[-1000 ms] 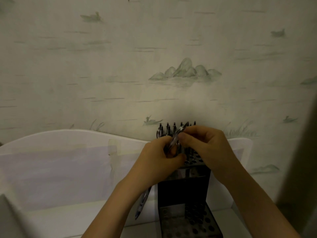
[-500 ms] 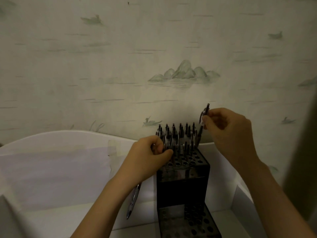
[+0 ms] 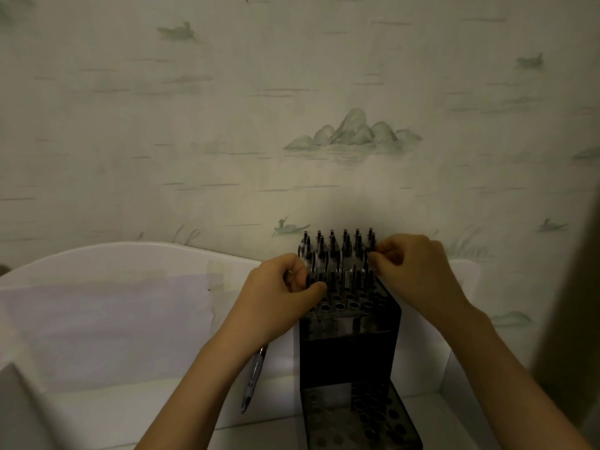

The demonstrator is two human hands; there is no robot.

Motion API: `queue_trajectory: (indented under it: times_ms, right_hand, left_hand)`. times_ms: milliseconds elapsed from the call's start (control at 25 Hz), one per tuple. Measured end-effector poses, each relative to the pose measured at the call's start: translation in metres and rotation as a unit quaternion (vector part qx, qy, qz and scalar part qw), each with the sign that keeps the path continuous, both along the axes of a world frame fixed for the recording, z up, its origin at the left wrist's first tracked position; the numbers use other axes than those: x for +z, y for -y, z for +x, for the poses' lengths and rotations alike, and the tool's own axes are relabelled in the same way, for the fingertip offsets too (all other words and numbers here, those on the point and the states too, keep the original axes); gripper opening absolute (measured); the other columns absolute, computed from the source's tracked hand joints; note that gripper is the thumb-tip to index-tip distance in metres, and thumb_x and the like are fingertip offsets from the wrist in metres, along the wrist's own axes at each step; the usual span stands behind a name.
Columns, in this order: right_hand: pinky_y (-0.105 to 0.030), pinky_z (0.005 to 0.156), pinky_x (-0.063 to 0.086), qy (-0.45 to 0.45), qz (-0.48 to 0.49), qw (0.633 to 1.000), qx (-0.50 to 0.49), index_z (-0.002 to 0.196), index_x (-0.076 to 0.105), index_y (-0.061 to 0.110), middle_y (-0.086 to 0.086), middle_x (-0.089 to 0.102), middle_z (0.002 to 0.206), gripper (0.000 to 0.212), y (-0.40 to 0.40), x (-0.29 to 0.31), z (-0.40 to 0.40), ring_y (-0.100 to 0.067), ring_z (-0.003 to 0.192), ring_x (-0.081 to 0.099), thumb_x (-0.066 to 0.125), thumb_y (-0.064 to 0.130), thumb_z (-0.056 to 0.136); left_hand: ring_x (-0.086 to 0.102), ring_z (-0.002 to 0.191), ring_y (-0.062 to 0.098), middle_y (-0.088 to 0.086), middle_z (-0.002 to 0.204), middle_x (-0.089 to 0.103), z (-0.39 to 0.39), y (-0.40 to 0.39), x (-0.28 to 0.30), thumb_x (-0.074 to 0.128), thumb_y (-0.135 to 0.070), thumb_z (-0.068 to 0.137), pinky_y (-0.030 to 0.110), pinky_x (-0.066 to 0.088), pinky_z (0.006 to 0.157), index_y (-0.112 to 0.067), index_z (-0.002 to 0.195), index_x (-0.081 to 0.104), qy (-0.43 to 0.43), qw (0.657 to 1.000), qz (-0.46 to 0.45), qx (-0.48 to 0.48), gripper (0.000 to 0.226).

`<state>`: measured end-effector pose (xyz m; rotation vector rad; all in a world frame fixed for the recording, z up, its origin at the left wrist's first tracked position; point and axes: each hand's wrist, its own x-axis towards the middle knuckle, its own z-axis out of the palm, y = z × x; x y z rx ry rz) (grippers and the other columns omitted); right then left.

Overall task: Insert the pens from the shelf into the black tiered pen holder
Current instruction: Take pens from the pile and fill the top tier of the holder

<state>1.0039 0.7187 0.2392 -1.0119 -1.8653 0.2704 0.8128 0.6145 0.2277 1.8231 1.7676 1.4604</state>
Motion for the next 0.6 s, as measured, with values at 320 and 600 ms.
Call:
queue_trajectory:
  times_ms: [320,600]
  right_hand:
    - [-0.012,0.068,0.052,-0.028,0.004,0.999,-0.031,0.096,0.071,0.015,0.006,0.070,0.074,0.021,0.010,-0.001,0.005,0.001,0.067,0.063,0.078,0.025,0.079]
    - [-0.028,0.068,0.059,-0.040,-0.073,0.977,0.196,0.086,0.074,0.024,0.008,0.072,0.073,0.007,0.065,0.000,-0.030,-0.007,0.068,0.068,0.076,0.025,0.080]
  left_hand:
    - [0.036,0.044,0.003,-0.009,0.050,0.044,0.002,0.004,-0.001,0.077,-0.026,0.077,0.015,0.034,0.049,-0.016,0.073,0.044,0.002,1.000,-0.010,-0.017,0.035]
    - [0.043,0.044,0.002,-0.006,0.055,0.052,0.003,0.014,-0.003,0.084,-0.027,0.068,0.019,0.039,0.045,-0.020,0.090,0.041,-0.031,0.998,-0.057,-0.027,0.049]
